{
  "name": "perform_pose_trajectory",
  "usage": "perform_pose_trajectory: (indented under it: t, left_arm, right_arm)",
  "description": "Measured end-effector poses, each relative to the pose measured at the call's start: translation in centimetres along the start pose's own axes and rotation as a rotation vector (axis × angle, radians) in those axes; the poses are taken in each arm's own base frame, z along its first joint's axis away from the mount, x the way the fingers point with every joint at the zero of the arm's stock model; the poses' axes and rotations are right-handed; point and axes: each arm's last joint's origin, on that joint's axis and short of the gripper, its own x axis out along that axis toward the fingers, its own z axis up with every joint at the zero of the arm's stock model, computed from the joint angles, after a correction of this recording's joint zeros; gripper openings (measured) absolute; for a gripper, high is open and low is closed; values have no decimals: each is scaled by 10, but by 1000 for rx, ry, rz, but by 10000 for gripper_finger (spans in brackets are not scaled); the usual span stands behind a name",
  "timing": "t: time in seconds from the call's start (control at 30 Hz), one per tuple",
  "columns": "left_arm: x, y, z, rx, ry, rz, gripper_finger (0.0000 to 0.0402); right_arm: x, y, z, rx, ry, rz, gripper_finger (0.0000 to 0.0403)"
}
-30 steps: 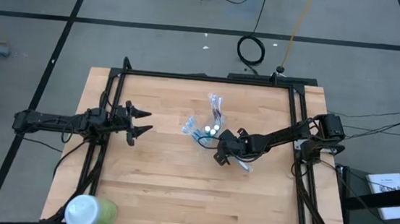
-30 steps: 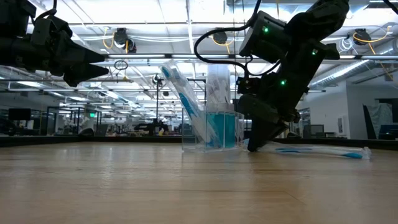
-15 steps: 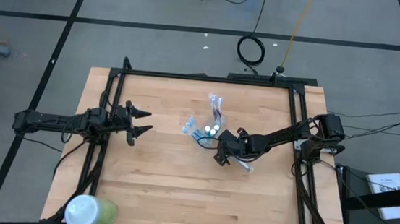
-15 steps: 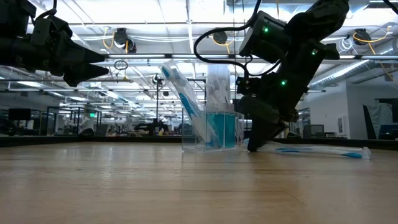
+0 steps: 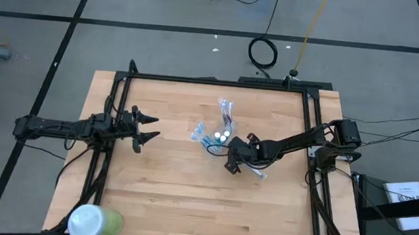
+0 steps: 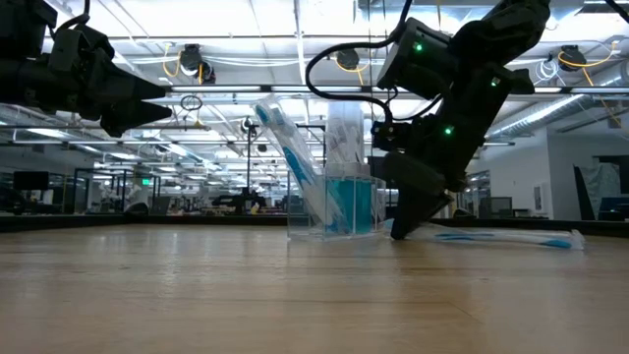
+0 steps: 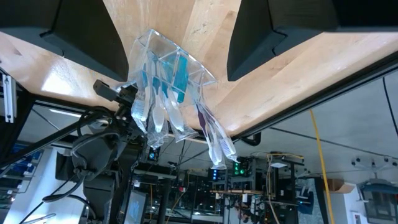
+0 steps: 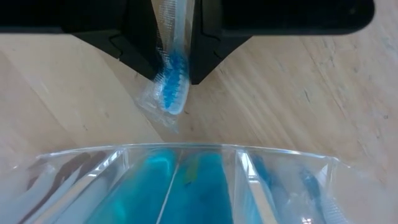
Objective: Pick & Place toothbrushing station
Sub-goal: Put the blue toothbrush into the transparent organizer
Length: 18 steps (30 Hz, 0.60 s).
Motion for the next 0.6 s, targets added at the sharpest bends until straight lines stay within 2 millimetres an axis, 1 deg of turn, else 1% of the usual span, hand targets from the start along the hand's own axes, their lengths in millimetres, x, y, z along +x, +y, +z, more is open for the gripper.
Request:
perform_pose_trajectory:
  t: [0.17,0.47,0.6]
  left_arm:
    - [0,0,0,0,0,0,283]
    - [0,0,0,0,0,0,283]
    - [0,0,0,0,0,0,283]
  right_arm:
    - [0,1,-1,-45,-1,3,61]
    - [-1,1,0,-51,-4,5,61]
    - [-13,1,1,-60,-11,27,61]
